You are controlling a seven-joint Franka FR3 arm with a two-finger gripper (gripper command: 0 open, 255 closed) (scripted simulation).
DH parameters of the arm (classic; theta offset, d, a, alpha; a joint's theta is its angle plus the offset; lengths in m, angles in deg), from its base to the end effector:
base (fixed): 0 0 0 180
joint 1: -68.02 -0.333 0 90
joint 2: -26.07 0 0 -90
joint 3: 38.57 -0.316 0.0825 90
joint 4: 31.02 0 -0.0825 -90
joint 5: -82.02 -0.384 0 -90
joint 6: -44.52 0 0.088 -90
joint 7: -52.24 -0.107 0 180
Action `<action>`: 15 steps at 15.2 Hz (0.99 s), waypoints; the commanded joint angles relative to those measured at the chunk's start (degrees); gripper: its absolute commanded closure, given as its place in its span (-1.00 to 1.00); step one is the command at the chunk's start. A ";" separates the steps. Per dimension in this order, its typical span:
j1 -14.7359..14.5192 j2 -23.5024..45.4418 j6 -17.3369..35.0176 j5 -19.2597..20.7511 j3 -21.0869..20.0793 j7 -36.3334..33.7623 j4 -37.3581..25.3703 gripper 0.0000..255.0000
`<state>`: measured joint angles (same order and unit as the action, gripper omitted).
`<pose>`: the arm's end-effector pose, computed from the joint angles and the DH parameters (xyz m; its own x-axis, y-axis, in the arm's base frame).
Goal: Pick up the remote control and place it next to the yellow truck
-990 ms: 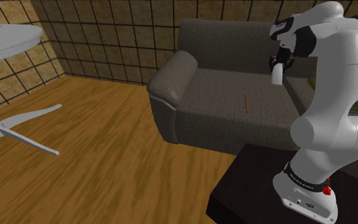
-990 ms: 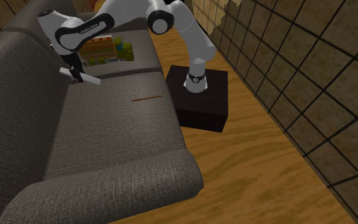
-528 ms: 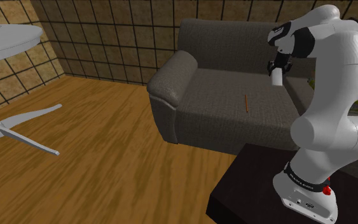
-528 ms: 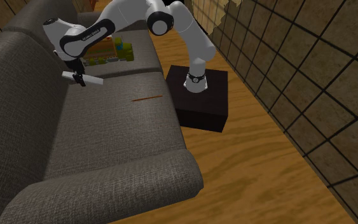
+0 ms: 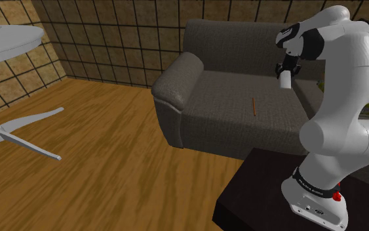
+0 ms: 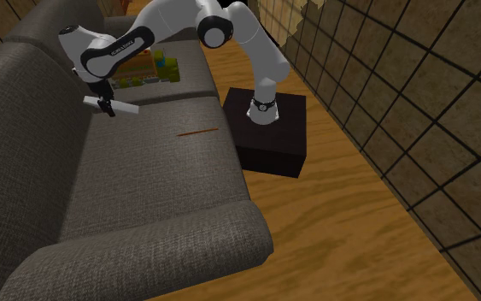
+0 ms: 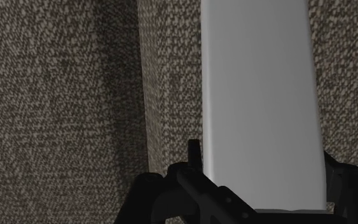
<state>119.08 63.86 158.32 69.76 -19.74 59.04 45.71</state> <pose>0.3118 -0.6595 0.3572 0.4367 -0.8993 0.0219 -0.8996 -0.4367 0.0043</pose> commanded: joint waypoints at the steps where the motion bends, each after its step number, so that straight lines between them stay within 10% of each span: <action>1: 0.08 0.56 0.23 0.02 0.00 0.06 0.77 -1.00; 15: 0.18 -1.31 -5.95 0.77 0.46 -0.59 -3.65 -1.00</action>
<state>119.25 62.52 152.45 70.53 -19.28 58.46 42.16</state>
